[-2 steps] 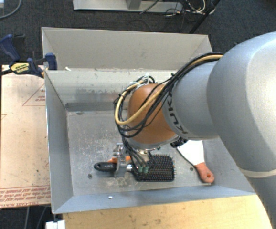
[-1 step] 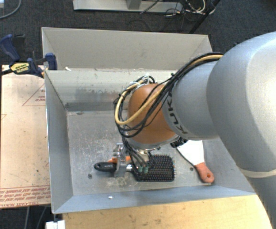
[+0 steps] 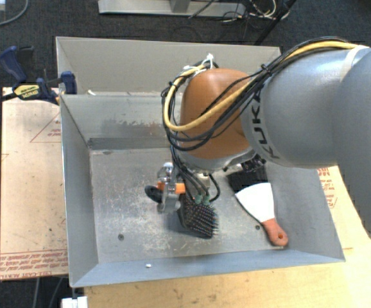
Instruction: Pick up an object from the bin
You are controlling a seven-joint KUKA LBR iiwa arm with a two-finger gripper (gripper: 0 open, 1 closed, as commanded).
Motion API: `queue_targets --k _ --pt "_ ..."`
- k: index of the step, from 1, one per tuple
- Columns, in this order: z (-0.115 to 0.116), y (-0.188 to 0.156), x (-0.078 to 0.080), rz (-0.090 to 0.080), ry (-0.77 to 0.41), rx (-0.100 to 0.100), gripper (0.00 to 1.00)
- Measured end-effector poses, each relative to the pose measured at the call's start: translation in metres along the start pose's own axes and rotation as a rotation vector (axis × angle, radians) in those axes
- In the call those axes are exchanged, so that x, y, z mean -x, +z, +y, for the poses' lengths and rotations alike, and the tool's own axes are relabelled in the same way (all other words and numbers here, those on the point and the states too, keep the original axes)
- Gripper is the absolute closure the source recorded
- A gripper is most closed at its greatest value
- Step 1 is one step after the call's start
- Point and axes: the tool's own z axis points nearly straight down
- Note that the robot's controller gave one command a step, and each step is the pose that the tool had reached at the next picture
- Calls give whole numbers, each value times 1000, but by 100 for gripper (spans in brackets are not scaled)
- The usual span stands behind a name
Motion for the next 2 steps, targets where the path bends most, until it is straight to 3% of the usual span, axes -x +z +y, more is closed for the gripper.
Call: queue_targets --k 1,2 --pt "0 0 0 0 0 0 100" --pt "-12 -64 -6 -1 32 1 100"
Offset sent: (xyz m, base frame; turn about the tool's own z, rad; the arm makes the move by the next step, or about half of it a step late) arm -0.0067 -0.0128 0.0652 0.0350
